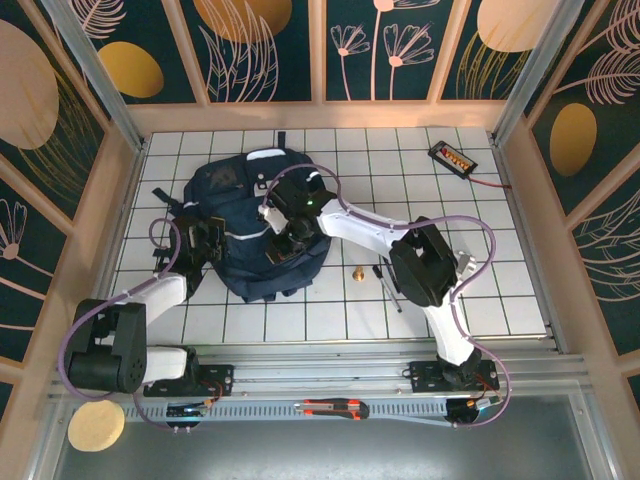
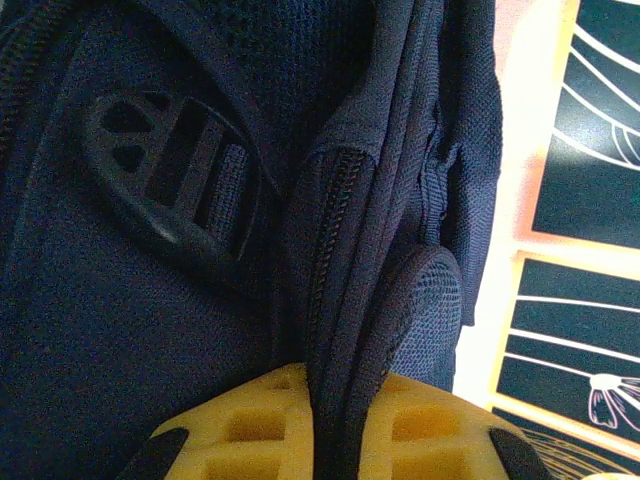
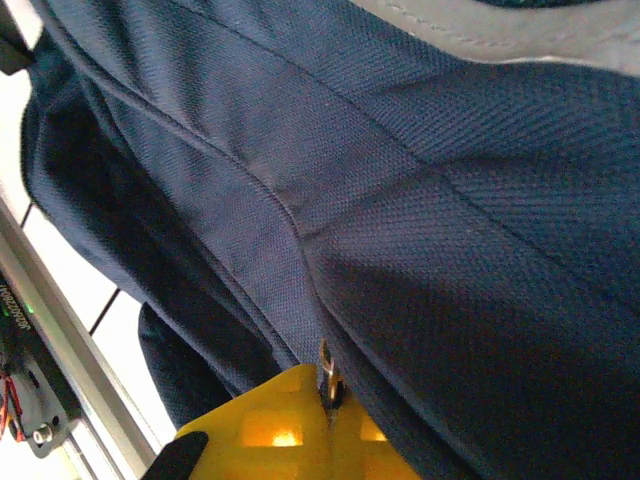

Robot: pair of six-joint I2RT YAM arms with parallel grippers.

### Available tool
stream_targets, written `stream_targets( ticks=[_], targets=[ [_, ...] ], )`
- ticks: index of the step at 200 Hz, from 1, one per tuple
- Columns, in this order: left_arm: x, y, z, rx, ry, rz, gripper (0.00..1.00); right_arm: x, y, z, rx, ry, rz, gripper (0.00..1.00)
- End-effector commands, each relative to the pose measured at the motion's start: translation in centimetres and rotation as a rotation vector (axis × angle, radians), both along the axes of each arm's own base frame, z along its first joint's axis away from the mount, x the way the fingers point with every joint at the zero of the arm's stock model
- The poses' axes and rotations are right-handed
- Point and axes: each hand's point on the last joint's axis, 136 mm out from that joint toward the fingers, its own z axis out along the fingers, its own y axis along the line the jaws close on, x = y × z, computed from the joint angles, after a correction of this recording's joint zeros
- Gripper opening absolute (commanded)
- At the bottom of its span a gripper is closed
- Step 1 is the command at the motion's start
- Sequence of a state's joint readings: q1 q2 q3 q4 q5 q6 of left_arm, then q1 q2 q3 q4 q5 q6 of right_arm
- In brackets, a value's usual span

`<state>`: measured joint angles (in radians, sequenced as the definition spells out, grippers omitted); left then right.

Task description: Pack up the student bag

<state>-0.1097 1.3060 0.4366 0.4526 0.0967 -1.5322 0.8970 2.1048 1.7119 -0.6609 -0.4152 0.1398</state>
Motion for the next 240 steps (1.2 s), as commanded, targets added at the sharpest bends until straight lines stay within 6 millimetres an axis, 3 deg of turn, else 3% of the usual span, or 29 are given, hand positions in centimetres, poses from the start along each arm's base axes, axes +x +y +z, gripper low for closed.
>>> stream_targets(
  ticks=[1,21,34,47,55,76,101,123,142,169,192,218,240],
  targets=[
    [1.1,-1.6,5.3,-0.124,-0.190,-0.031,0.00,-1.7,-0.5,1.8,0.118,0.042,-0.048,0.00],
    [0.7,-1.5,4.7,-0.143,-0.189,-0.020,0.00,-1.4,-2.3,4.0,0.226,0.051,-0.121,0.00],
    [0.7,-1.5,4.6,-0.150,-0.190,-0.020,0.00,-2.9,-2.0,5.0,0.280,0.049,-0.073,0.00],
    [0.8,-1.5,4.6,-0.147,-0.193,-0.019,0.00,-4.9,-1.0,4.8,0.278,0.050,0.004,0.00],
    [1.0,-1.5,4.9,-0.147,-0.201,-0.022,0.00,-5.8,-0.5,3.6,0.247,0.069,0.031,0.00],
    [1.2,-1.7,5.3,-0.145,-0.211,-0.032,0.00,-6.9,1.6,2.4,0.242,0.089,0.082,0.00],
    [1.2,-1.9,5.3,-0.146,-0.212,-0.040,0.00,-6.0,5.1,2.6,0.287,0.096,0.099,0.00],
    [0.9,-1.9,5.0,-0.151,-0.208,-0.042,0.00,-4.9,8.3,5.5,0.379,0.084,0.110,0.00],
    [0.6,-1.9,4.6,-0.155,-0.205,-0.041,0.00,-5.2,9.6,7.0,0.431,0.098,0.134,0.00],
    [0.8,-2.4,4.5,-0.145,-0.198,-0.078,0.00,-5.3,9.4,5.8,0.396,0.132,0.121,0.00],
    [0.8,-2.7,4.2,-0.138,-0.184,-0.103,0.00,-5.2,9.3,6.2,0.408,0.144,0.116,0.00],
    [0.3,-2.1,3.4,-0.102,-0.146,-0.130,0.00,-4.4,7.1,6.9,0.382,0.146,0.070,0.31],
    [-0.2,-1.6,3.0,-0.067,-0.122,-0.158,0.00,-3.2,3.1,7.5,0.345,0.164,-0.029,0.40]
  ],
)
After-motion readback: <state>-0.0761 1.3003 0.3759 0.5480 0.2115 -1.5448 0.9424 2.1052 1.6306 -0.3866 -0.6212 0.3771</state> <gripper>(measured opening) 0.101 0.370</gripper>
